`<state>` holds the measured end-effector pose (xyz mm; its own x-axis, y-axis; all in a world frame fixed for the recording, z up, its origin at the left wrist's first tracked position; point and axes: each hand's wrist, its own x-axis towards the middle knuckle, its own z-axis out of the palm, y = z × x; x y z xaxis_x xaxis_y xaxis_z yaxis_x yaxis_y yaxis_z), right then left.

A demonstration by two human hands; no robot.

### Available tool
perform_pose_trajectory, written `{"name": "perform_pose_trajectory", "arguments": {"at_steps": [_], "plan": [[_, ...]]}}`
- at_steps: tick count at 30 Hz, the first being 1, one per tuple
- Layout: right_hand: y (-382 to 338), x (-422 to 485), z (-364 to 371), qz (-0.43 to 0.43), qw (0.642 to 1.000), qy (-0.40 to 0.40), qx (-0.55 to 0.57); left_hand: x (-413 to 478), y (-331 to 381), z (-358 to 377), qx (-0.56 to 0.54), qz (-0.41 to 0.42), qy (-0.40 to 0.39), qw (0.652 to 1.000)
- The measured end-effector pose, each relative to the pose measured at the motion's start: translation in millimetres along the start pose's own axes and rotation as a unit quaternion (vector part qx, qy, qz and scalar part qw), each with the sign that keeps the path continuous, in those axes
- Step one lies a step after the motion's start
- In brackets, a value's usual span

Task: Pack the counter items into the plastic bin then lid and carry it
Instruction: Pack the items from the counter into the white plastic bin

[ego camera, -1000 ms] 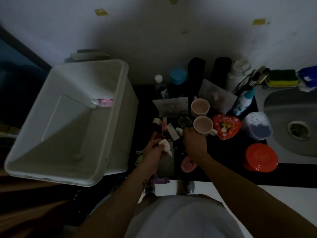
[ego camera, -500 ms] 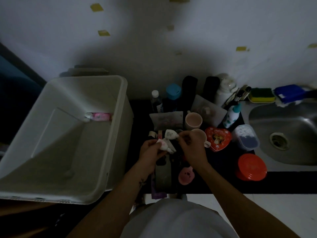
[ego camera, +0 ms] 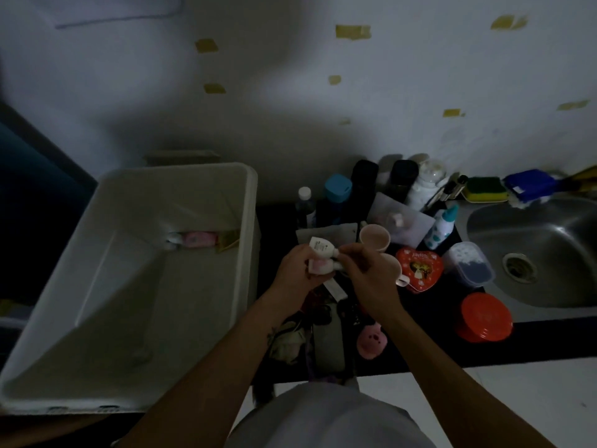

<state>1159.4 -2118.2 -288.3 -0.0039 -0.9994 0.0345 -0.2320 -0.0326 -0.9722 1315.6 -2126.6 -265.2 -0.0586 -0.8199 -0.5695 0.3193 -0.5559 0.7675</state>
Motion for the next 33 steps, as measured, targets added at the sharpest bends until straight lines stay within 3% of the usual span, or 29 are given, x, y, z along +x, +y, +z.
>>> {"name": "perform_pose_trajectory", "arguments": {"at_steps": [6,9,15,21,28,33], "plan": [[-5,-13,6,0.020,1.000,-0.004,0.017,-1,-7,-6,0.007,0.006,0.048,0.999],[19,-20,5,0.075,0.997,0.000,-0.002,-3,-12,-11,0.001,0.028,0.066,0.997],[81,-34,5,0.139,0.974,-0.107,-0.141,-6,-24,-15,0.015,0.029,0.146,0.989],[106,-23,7,0.076,0.948,-0.188,-0.245,-26,-37,-11,-0.009,0.009,0.183,0.983],[128,-10,13,0.105,0.892,-0.252,-0.360,-36,-44,-6,-0.017,-0.012,0.187,0.982],[127,-6,12,0.086,0.908,-0.221,-0.347,-43,-46,-2,-0.028,-0.008,0.179,0.983]]}}
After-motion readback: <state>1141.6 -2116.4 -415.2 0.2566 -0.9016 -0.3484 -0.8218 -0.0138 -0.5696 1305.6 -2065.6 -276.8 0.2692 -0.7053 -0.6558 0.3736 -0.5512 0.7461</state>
